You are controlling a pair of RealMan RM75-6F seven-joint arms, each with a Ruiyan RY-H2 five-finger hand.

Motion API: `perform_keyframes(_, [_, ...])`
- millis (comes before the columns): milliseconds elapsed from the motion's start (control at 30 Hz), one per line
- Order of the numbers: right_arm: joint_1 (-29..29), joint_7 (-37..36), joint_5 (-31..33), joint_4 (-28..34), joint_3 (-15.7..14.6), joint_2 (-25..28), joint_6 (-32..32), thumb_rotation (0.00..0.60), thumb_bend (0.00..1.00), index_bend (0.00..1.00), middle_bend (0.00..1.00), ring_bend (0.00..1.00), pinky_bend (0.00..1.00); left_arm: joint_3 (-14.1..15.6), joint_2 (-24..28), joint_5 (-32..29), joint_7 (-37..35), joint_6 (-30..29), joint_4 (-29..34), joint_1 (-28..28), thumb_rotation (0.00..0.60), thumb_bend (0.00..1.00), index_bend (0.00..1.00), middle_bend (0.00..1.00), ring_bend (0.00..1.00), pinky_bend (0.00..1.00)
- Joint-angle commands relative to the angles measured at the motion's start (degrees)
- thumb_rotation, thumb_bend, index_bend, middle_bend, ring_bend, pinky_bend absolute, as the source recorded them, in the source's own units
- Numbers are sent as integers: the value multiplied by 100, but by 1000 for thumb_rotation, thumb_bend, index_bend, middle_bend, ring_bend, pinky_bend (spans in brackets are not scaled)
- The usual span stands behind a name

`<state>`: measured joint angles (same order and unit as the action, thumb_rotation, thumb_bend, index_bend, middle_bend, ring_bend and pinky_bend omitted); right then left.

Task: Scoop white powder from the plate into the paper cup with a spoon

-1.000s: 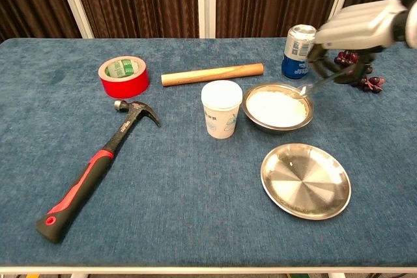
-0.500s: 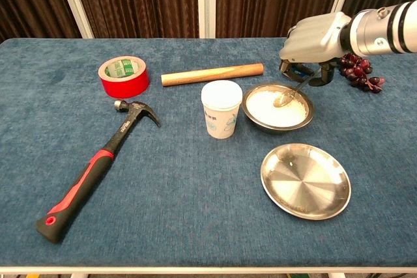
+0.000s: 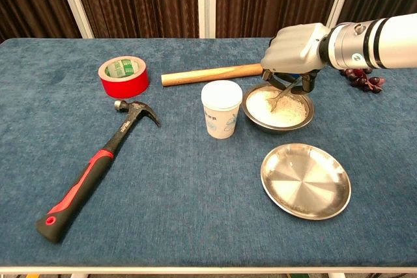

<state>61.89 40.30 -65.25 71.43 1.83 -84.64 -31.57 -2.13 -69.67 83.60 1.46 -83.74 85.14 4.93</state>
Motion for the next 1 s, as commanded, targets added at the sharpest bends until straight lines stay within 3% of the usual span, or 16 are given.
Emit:
perform_keyframes(33, [-153,-262,-34,166,1,157,-231,600,327,627,607,247,173,-2,7,7,7,-9,8,-1,600,80,126,147,51,32])
perform_keyframes(633, [-870,-2012,-824,-116,-79,193,-938,600,327,629,607,246,166,-21,95,26,211,-45,193,1,600,80,126,147,51,32])
perform_keyframes(1000, [-836,-2655,-1177,371,242,688,-1185,600,327,632,607,246,166,-34,141,24,267,-58,263,2,600,80,126,147,51,32])
